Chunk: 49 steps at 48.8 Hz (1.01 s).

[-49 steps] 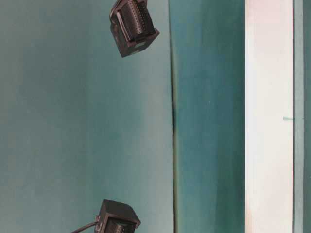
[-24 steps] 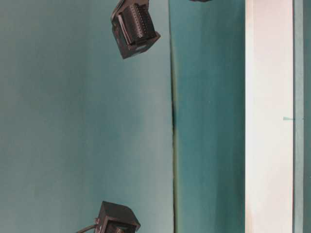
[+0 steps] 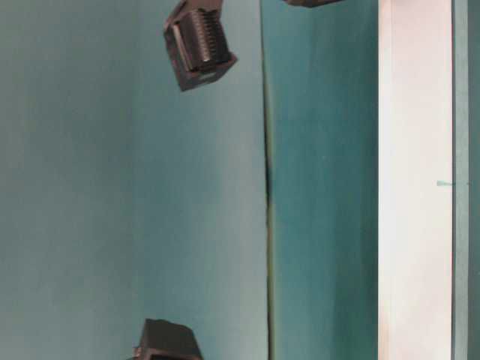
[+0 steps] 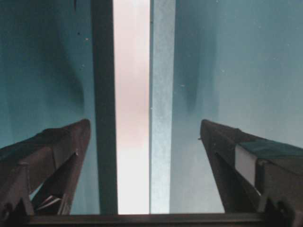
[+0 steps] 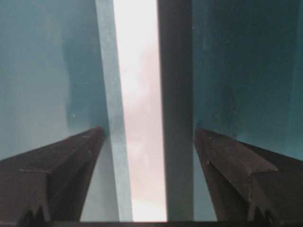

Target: Lift a wooden board with both hands.

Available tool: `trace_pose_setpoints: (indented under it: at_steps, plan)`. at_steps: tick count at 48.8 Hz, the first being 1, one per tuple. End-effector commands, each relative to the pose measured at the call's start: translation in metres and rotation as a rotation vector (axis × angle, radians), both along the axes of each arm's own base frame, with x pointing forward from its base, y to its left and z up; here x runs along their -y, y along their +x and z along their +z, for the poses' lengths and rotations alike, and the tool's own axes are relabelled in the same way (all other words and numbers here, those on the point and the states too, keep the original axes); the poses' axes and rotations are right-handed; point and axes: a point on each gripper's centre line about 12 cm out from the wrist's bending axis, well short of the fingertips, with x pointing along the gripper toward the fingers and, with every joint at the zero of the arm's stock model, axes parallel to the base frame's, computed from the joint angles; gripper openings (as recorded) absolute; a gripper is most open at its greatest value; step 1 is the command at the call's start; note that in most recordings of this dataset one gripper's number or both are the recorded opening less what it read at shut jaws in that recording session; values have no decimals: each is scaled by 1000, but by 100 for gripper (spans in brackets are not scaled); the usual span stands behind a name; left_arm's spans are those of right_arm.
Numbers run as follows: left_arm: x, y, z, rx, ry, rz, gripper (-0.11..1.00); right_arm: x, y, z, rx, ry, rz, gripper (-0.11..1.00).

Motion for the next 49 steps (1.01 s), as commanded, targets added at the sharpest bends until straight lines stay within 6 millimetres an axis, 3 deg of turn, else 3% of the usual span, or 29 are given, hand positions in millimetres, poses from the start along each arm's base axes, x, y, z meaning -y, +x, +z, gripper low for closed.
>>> trace_pose_setpoints:
  at_steps: [1,24,36,49]
  plan:
    - [1,4,14,52,5,-20,97,4,2,10,38,3,-21,89]
    - [-1,-13,97,338,15,-49,97,16,-10,103,329,-5,-61,89]
    - [-2,-28,139,494,12,-45,97,18,-29,142,463,-14,-61,89]
    - [-3,-52,178,660,8,-40,97,16,-63,173,648,-25,-63,89]
